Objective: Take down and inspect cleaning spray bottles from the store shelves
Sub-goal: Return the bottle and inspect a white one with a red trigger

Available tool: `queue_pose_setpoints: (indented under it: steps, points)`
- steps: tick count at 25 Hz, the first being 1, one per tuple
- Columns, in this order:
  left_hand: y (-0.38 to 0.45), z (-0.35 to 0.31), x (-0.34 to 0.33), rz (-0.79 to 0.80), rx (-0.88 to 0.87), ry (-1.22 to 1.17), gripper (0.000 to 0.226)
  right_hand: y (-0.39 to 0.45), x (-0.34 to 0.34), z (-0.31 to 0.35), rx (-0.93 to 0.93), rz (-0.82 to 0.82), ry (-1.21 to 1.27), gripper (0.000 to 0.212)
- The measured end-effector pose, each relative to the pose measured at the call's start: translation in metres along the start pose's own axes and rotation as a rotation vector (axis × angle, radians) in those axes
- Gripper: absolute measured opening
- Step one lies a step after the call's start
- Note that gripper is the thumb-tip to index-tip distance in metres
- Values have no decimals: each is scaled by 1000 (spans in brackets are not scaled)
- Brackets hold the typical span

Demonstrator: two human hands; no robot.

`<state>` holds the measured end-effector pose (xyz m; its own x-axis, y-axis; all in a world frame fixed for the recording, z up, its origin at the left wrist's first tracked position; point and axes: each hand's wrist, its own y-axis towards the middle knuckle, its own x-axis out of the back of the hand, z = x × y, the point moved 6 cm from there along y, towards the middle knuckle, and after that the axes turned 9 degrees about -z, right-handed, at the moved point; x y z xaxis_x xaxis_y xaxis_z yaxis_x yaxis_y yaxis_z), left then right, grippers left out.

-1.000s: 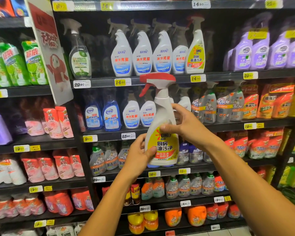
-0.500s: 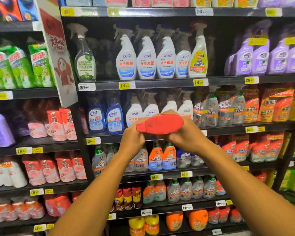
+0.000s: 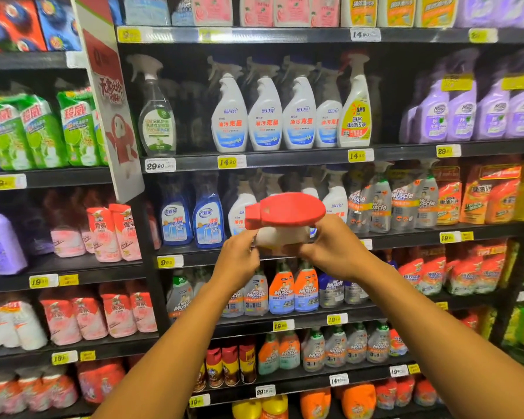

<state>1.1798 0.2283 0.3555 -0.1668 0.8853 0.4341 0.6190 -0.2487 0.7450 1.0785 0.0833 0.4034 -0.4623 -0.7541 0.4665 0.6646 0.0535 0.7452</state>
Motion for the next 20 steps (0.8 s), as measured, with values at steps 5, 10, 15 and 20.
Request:
queue_pose_setpoints:
  steps: [5,10,15,20]
  points:
    - [4,-3,-11,187,133,-375,48,15,17,1,-71,-61,151,61]
    - [29,-23,-28,302,165,-454,35,36,45,-21,-143,-126,313,64]
    - [63,-37,-67,304,289,-553,28,64,82,-62,-176,-184,424,59]
    - [110,-65,-126,250,362,-633,27,90,134,-119,-202,-188,458,61]
